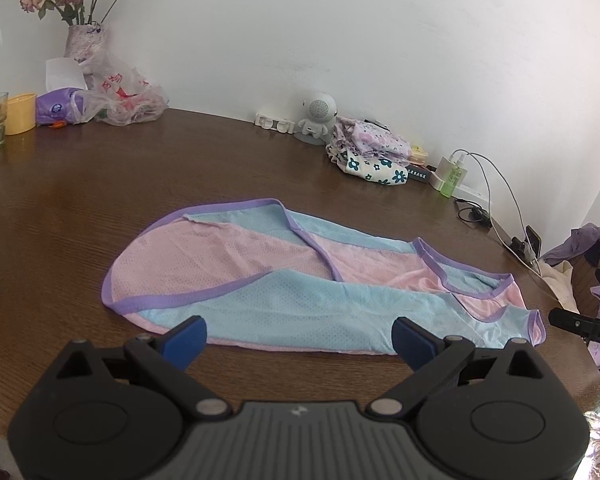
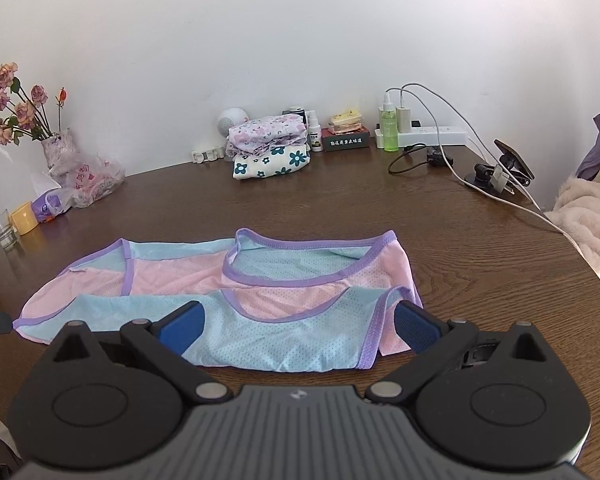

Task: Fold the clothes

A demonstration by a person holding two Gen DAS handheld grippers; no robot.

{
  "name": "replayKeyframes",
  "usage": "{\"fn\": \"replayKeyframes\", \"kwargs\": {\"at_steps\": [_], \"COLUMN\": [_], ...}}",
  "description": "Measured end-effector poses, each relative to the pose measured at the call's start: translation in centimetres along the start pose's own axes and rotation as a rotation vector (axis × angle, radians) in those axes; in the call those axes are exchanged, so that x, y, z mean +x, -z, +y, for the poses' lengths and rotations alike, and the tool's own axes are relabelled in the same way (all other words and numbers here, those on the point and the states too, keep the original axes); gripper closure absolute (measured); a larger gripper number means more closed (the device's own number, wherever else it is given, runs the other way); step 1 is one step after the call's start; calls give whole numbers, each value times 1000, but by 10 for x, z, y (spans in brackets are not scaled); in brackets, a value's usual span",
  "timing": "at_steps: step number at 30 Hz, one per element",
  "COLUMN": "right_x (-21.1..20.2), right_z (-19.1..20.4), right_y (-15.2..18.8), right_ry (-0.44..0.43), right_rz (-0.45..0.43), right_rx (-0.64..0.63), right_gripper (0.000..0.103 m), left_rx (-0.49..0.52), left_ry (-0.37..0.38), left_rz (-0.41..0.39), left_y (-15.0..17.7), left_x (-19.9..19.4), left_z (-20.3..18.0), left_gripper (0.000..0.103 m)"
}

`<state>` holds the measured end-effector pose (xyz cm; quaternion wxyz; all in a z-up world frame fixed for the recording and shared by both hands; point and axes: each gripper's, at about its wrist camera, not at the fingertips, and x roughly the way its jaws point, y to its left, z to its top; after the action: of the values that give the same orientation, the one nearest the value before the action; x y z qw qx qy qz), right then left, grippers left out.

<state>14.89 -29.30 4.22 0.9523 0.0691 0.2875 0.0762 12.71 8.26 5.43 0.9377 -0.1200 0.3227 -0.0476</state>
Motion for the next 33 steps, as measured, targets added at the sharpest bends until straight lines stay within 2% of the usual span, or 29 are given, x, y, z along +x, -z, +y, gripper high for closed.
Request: {"fn": "replayKeyframes", "kwargs": {"at_steps": [5,12,15,19,22,25,26,28,30,33], "right_x": [18,48,60,80,100,123,130,145,162,189], "right_z": [-3,-6,-5,4,12,10,9,9,16,33], "right_y": [-12,-36,-51,-76,-96,-113,-118,-128,-133,-138], "right_ry": [21,32,8,-13,-46,-102,-120,-158,-216,-299], "right_rz": [29,83,122,146,177,248,272,323,379,462], "right_rx": [-27,-81,-126,-268,-383,-429,-444,-470,-493,-522], "right_gripper": [0,0,0,0,0,2,4,22,33,39], "left_rx": [-4,41,121,277,367,419,435,474,525,583], "left_ry": [4,-4,-2,-1,33,64,77,102,121,141], "left_rz": [16,29,38,60,108,174,196,240,287,354], "left_y": [-15,-39,-59,-94,-117,-135,-140,-147,-151,-154], "left_x": [15,41,55,84,113,144,153,172,191,217], "left_z": [3,3,1,-4,-6,-7,-8,-10,-14,-19], "left_gripper": [4,4,4,4,4,8,9,15,21,30]}}
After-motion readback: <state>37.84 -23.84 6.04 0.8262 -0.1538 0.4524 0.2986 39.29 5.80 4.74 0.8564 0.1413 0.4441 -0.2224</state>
